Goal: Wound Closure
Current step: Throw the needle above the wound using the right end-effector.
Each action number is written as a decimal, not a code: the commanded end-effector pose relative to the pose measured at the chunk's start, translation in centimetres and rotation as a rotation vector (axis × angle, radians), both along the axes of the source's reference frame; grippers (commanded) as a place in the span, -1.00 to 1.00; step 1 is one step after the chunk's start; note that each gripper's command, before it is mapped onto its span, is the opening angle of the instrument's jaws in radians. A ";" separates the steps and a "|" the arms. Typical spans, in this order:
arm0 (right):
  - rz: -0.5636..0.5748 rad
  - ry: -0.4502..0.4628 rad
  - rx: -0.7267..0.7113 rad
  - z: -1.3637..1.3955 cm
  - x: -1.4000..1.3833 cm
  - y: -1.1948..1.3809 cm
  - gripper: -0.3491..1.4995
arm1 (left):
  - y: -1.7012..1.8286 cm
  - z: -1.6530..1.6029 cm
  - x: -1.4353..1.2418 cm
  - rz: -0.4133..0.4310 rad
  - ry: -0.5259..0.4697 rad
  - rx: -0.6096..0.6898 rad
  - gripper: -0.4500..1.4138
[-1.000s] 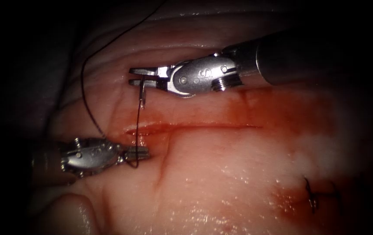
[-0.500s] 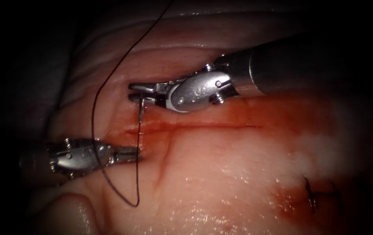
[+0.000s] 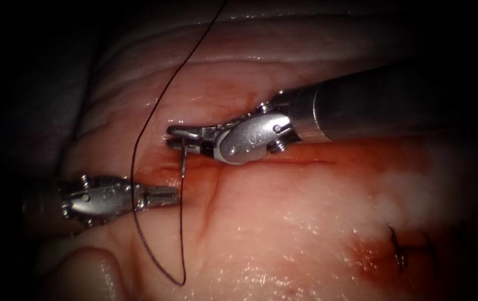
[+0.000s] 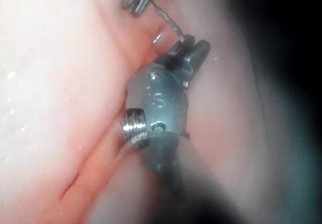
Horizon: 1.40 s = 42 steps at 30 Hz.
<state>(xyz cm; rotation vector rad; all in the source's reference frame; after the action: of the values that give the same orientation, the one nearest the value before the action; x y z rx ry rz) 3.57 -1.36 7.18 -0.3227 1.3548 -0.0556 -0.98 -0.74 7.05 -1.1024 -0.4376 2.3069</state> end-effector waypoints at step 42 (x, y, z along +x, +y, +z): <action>0.088 -0.002 0.592 0.03 0.23 0.28 -1.00 | -0.20 0.34 -0.10 0.024 0.036 -0.009 -0.62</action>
<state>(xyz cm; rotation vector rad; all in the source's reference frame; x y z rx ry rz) 3.73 -1.04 7.16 0.1262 1.2886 0.4221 -1.00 -0.94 7.35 -1.0580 -0.4294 2.3491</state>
